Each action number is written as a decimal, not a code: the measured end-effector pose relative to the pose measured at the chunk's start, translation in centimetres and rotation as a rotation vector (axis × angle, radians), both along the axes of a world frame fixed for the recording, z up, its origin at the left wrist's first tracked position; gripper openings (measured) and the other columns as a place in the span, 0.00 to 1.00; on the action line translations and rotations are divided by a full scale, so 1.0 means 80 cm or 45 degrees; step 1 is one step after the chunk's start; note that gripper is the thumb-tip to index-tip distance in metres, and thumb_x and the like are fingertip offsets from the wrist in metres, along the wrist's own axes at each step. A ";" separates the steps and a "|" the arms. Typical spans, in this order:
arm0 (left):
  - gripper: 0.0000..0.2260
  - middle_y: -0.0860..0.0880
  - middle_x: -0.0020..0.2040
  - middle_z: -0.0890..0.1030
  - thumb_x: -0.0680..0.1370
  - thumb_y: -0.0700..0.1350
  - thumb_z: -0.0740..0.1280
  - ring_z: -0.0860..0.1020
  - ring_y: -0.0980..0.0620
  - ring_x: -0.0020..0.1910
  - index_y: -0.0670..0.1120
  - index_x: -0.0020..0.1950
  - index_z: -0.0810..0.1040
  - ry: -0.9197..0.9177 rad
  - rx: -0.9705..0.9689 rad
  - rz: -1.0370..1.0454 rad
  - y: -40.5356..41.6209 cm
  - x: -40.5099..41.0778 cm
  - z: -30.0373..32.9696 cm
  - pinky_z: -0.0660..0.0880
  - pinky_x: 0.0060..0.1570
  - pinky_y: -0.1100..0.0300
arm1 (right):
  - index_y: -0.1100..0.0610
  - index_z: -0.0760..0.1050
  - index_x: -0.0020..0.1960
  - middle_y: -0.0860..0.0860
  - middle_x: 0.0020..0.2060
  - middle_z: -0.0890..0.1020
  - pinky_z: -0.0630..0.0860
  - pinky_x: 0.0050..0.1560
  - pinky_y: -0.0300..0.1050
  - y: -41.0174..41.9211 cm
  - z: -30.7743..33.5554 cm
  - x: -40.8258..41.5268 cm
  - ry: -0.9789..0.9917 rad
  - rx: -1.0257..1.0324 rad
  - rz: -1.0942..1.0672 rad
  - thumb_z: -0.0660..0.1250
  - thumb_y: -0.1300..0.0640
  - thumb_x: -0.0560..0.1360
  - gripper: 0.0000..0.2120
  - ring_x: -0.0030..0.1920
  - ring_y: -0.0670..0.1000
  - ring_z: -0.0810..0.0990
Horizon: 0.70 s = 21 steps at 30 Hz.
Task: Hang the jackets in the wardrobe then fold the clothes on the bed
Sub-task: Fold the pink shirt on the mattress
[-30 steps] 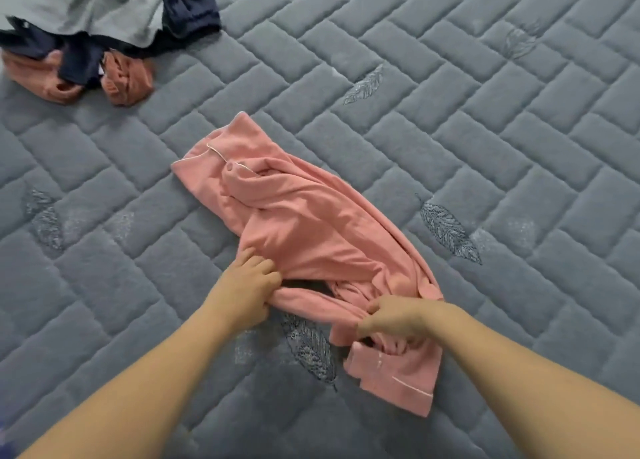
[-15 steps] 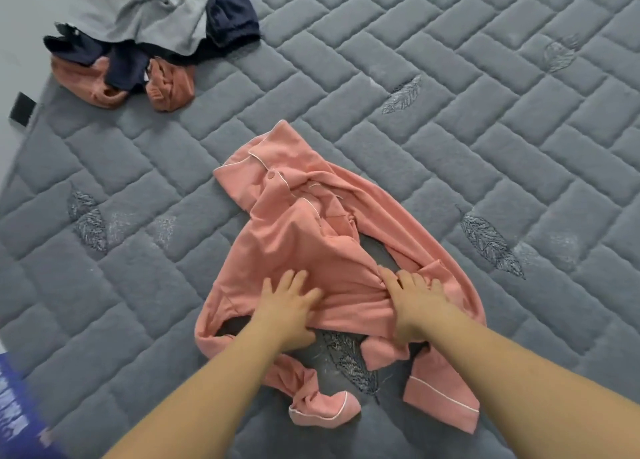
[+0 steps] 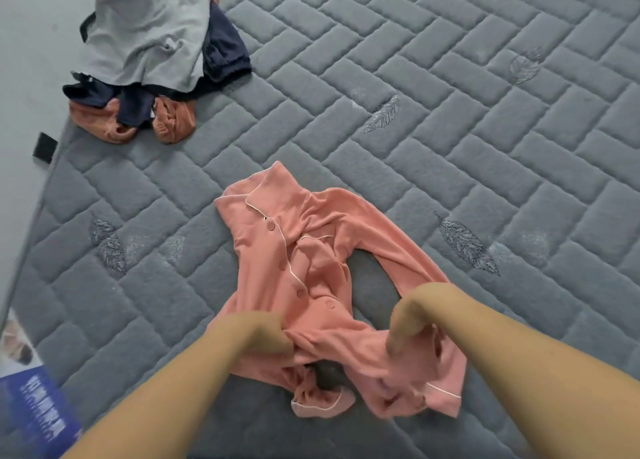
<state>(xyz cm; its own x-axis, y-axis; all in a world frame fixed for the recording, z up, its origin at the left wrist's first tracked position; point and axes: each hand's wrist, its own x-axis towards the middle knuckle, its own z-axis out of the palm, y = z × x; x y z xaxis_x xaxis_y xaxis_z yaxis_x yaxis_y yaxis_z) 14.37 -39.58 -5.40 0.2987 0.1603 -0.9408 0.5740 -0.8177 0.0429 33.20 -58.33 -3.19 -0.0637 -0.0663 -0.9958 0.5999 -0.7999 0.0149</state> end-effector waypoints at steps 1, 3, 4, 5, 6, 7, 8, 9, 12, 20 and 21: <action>0.26 0.51 0.55 0.82 0.60 0.66 0.64 0.79 0.47 0.52 0.51 0.49 0.80 0.125 0.018 -0.005 0.007 -0.009 0.006 0.73 0.57 0.53 | 0.58 0.74 0.65 0.55 0.56 0.79 0.76 0.48 0.46 0.006 0.000 0.002 0.018 0.036 -0.077 0.68 0.44 0.73 0.25 0.51 0.55 0.80; 0.18 0.52 0.52 0.83 0.64 0.58 0.66 0.80 0.50 0.51 0.51 0.48 0.81 0.007 -0.073 0.232 0.032 -0.011 0.009 0.73 0.60 0.54 | 0.56 0.75 0.64 0.54 0.61 0.79 0.73 0.44 0.43 0.023 -0.005 0.013 -0.172 0.362 -0.100 0.65 0.47 0.75 0.20 0.55 0.54 0.78; 0.13 0.51 0.52 0.83 0.68 0.53 0.65 0.79 0.51 0.50 0.51 0.49 0.81 -0.219 -0.079 0.470 0.049 -0.005 0.007 0.74 0.57 0.56 | 0.55 0.75 0.62 0.54 0.61 0.79 0.73 0.47 0.43 0.036 -0.011 0.022 -0.331 0.566 -0.107 0.64 0.49 0.75 0.18 0.56 0.54 0.78; 0.09 0.49 0.52 0.82 0.72 0.48 0.64 0.78 0.50 0.49 0.50 0.50 0.80 -0.466 -0.011 0.723 0.062 0.003 0.007 0.74 0.52 0.57 | 0.53 0.74 0.63 0.54 0.62 0.78 0.72 0.51 0.44 0.046 -0.016 0.030 -0.475 0.746 -0.174 0.63 0.51 0.74 0.18 0.57 0.54 0.77; 0.07 0.48 0.52 0.82 0.74 0.45 0.63 0.77 0.50 0.48 0.48 0.51 0.78 -0.683 0.123 0.946 0.083 0.010 0.000 0.73 0.49 0.56 | 0.52 0.72 0.65 0.54 0.64 0.76 0.72 0.57 0.45 0.068 -0.027 0.039 -0.588 0.911 -0.255 0.62 0.52 0.74 0.20 0.60 0.54 0.75; 0.08 0.46 0.53 0.81 0.75 0.45 0.63 0.77 0.48 0.49 0.47 0.52 0.77 -0.815 0.245 1.115 0.101 0.019 -0.007 0.71 0.46 0.55 | 0.51 0.69 0.69 0.55 0.67 0.74 0.70 0.62 0.47 0.085 -0.036 0.048 -0.692 1.036 -0.323 0.61 0.52 0.75 0.22 0.64 0.55 0.73; 0.12 0.44 0.54 0.81 0.75 0.47 0.64 0.78 0.44 0.52 0.44 0.55 0.77 -0.871 0.334 1.249 0.118 0.026 -0.018 0.71 0.46 0.53 | 0.51 0.65 0.72 0.55 0.70 0.70 0.67 0.66 0.50 0.106 -0.046 0.056 -0.795 1.114 -0.349 0.60 0.50 0.76 0.25 0.68 0.55 0.69; 0.18 0.41 0.56 0.80 0.73 0.50 0.64 0.77 0.40 0.55 0.41 0.59 0.76 -0.877 0.380 1.362 0.135 0.034 -0.031 0.73 0.47 0.51 | 0.53 0.60 0.75 0.55 0.73 0.65 0.64 0.70 0.52 0.128 -0.060 0.065 -0.903 1.162 -0.354 0.60 0.48 0.77 0.28 0.71 0.56 0.65; 0.24 0.38 0.58 0.79 0.73 0.53 0.65 0.78 0.39 0.55 0.39 0.62 0.75 -0.824 0.256 1.746 0.169 0.062 -0.077 0.75 0.53 0.50 | 0.54 0.51 0.78 0.56 0.73 0.66 0.62 0.69 0.56 0.178 -0.098 0.096 -1.057 1.094 -0.419 0.64 0.40 0.74 0.40 0.72 0.59 0.65; 0.19 0.47 0.60 0.75 0.79 0.49 0.62 0.75 0.46 0.59 0.46 0.68 0.66 -1.253 0.048 1.644 0.162 0.134 -0.088 0.71 0.58 0.53 | 0.54 0.67 0.35 0.50 0.30 0.72 0.66 0.27 0.38 0.150 -0.108 0.125 -0.560 1.106 -0.921 0.62 0.65 0.71 0.09 0.30 0.49 0.72; 0.17 0.48 0.59 0.75 0.80 0.48 0.62 0.74 0.46 0.60 0.46 0.66 0.65 -1.305 0.038 1.508 0.158 0.150 -0.080 0.68 0.56 0.56 | 0.54 0.65 0.35 0.51 0.29 0.70 0.63 0.24 0.38 0.137 -0.094 0.145 -0.616 1.126 -1.027 0.61 0.67 0.71 0.11 0.28 0.49 0.69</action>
<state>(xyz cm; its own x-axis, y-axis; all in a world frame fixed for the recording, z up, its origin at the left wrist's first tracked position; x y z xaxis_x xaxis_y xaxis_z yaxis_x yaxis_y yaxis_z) 26.39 -26.96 -11.84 0.4801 0.7724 -0.4158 0.6038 0.0529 0.7954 44.77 -47.37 -10.69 0.6008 0.5118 -0.6141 0.0277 -0.7811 -0.6238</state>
